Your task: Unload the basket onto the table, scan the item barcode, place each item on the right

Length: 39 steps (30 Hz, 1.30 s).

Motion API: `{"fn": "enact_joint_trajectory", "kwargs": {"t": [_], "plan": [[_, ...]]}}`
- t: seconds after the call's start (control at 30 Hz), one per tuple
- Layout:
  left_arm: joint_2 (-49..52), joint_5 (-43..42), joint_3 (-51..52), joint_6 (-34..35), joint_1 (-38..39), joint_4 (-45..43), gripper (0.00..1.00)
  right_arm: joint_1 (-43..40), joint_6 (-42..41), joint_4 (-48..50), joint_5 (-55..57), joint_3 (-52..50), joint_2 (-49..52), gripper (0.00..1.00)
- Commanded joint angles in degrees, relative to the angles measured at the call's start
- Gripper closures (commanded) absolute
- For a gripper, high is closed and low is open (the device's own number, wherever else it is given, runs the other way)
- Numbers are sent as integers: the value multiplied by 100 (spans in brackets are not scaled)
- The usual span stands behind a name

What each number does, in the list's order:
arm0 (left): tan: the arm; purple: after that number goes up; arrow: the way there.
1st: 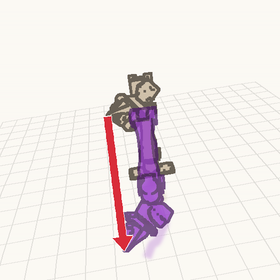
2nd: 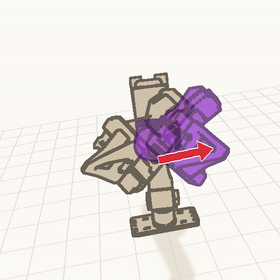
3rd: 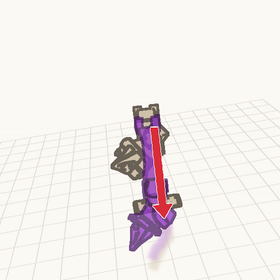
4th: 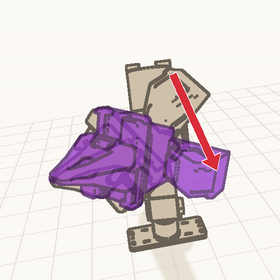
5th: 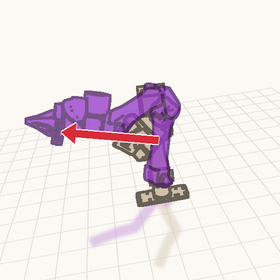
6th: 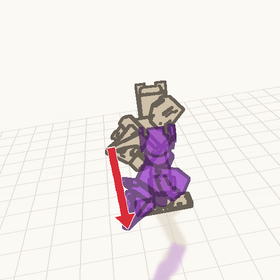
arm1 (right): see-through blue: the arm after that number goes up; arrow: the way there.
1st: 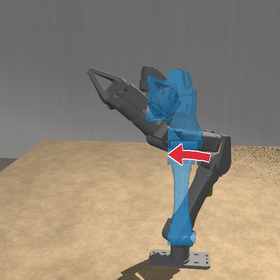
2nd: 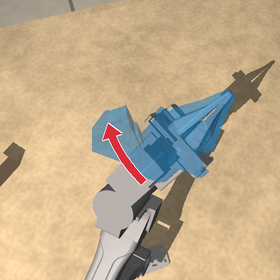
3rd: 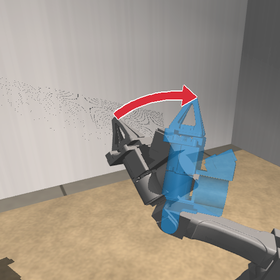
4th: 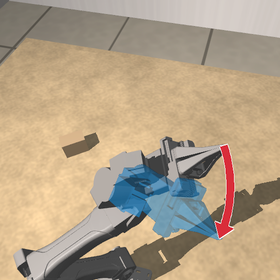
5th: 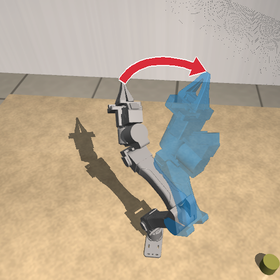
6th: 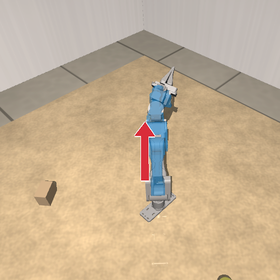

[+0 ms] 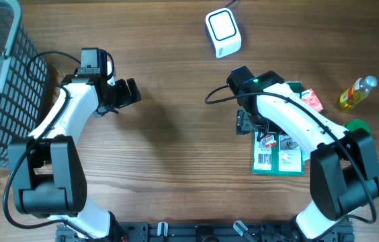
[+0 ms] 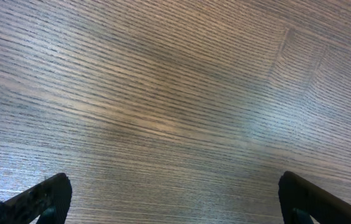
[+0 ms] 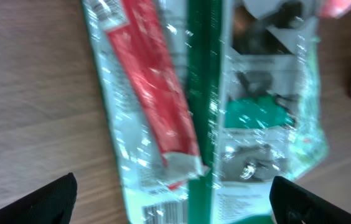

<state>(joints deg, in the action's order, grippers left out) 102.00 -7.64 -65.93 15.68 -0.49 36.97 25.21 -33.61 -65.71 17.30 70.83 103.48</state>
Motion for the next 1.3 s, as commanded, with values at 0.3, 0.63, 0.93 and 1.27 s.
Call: {"fn": "enact_joint_trajectory", "kwargs": {"t": [0.3,0.63,0.93,1.27], "plan": [[-20,-66,46,-92,-15,-9,0,-17,-96,3893,-474,-35,-85,0],[-20,-66,46,-92,-15,-9,0,-17,-101,4640,-474,-35,-85,0],[-20,-66,46,-92,-15,-9,0,-11,-107,4612,-474,-42,-634,0],[-20,-66,46,-92,-15,-9,0,-11,-107,4535,-472,-42,-3501,0]]}}
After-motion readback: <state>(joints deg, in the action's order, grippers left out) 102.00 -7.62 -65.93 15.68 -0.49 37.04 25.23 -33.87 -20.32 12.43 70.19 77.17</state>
